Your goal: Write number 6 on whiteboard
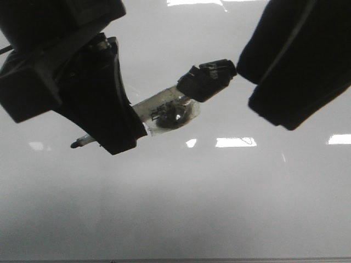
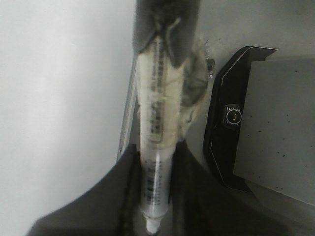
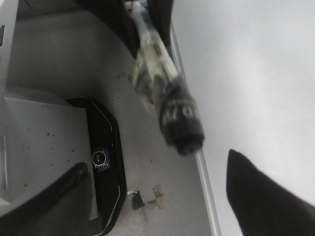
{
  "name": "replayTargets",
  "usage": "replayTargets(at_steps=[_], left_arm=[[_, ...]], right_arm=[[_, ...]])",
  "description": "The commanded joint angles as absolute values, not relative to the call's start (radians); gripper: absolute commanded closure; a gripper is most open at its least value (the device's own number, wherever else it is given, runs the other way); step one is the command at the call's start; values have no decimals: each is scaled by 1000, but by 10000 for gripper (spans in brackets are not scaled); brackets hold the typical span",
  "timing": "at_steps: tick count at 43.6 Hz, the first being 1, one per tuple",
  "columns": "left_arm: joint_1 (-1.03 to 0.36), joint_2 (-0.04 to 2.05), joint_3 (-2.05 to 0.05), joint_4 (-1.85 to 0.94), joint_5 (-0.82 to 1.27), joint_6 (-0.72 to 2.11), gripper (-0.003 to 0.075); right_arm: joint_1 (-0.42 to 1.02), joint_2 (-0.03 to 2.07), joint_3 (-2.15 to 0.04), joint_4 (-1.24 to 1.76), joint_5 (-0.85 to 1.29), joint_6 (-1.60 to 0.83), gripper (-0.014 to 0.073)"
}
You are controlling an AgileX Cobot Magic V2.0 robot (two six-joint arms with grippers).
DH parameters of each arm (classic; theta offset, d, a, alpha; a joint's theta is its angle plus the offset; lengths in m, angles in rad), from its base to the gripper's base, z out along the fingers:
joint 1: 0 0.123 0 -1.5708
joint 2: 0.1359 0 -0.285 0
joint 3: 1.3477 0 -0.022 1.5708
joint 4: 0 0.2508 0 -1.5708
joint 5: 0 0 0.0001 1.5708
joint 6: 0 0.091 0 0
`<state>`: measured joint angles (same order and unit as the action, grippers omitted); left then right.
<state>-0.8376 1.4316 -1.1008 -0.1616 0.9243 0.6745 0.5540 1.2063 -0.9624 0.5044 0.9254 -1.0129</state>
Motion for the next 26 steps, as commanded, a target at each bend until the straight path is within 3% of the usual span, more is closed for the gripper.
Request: replayTargets(at_steps=[1, 19, 26], left_arm=[[-854, 1401, -1138, -168, 879, 679, 741], [-854, 1401, -1138, -165, 834, 754, 741], [-854, 1401, -1138, -165, 831, 756, 741]], right_arm=[[598, 1203, -997, 547, 848, -1040, 12], [613, 1215, -997, 573, 776, -1040, 20], [613, 1215, -997, 573, 776, -1040, 163]])
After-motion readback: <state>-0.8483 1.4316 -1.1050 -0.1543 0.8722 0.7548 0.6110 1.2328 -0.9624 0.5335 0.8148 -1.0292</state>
